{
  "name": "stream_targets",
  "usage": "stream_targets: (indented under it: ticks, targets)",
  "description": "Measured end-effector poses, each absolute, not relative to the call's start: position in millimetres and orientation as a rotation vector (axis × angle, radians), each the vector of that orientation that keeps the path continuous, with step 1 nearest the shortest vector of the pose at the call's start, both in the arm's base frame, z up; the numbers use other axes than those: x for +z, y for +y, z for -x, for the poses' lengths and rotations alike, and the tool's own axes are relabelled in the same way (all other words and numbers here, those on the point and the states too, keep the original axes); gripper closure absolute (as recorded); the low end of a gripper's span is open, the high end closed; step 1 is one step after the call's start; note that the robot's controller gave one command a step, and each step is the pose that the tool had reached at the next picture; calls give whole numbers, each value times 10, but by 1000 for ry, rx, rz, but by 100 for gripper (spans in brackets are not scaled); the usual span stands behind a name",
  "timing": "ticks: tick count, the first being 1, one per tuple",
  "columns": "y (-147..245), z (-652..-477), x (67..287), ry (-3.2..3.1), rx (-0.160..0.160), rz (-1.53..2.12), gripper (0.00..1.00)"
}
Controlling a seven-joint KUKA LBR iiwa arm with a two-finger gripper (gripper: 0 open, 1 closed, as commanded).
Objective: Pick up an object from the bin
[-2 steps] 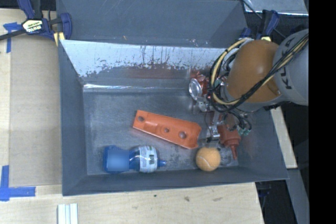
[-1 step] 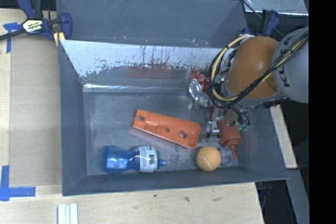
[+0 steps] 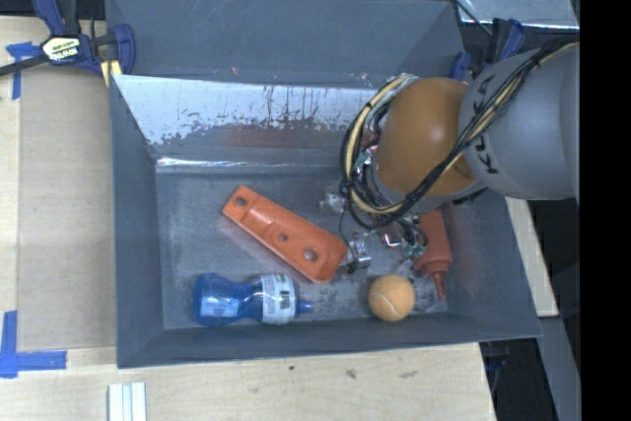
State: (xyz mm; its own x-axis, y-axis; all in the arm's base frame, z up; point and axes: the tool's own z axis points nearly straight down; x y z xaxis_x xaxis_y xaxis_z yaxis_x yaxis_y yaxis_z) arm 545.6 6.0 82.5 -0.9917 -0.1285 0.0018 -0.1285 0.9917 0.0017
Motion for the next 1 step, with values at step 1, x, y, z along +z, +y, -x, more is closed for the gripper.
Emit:
stream_targets:
  ticks: [1]
  targets:
    - [-68, -5564, 711, -3152, 3, -46, 100]
